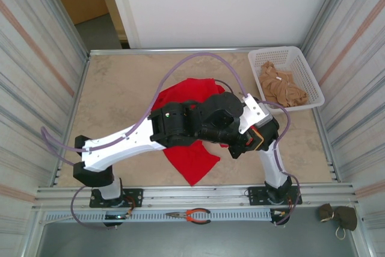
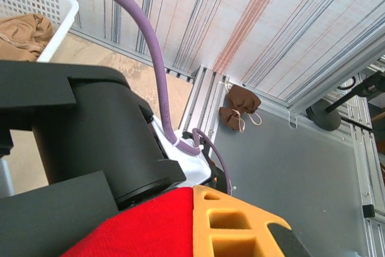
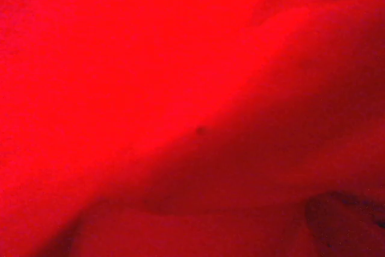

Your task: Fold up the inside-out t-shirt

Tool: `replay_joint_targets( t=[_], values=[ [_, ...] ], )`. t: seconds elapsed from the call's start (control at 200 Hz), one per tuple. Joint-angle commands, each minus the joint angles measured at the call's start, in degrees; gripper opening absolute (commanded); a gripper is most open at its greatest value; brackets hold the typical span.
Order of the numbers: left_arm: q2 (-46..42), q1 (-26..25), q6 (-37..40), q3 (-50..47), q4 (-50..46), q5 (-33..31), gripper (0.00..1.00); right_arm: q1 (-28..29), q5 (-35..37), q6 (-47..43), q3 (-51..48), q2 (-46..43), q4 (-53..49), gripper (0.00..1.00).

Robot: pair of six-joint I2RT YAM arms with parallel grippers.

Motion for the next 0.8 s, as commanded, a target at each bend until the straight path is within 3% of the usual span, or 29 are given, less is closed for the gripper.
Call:
replay_joint_targets(
  t=[0.0, 0.15, 0.336, 0.521, 0.686, 0.797],
  values=[
    [-3.37, -1.84, 2.46, 1.96, 15.70, 5.10, 0.00, 0.79, 2.35, 7.21, 2.82, 5.37, -19.25, 0.95],
    [-2.71, -1.78, 2.16, 3.10, 15.50, 5.15, 0.00, 0.40, 0.99, 10.92, 2.18, 6.61, -17.61, 0.95],
    [1.63, -1.73, 2.47, 11.46, 12.04, 7.09, 0.00, 0.07, -8.83, 6.11, -2.32, 5.83, 0.56, 0.93],
    [1.90, -0.92, 2.47, 10.35, 12.80, 7.24, 0.00, 2.09, -5.02, 4.12, -0.04, 3.48, -8.24, 1.00],
    [2.18, -0.87, 1.60, 9.88, 13.81, 7.46, 0.00, 2.35, -8.14, 9.47, 2.84, 9.08, -5.36, 1.00],
    [2.05, -0.74, 1.37, 9.53, 13.45, 7.02, 0.00, 1.66, -12.92, 9.34, 2.07, 10.74, 3.73, 0.77]
  ],
)
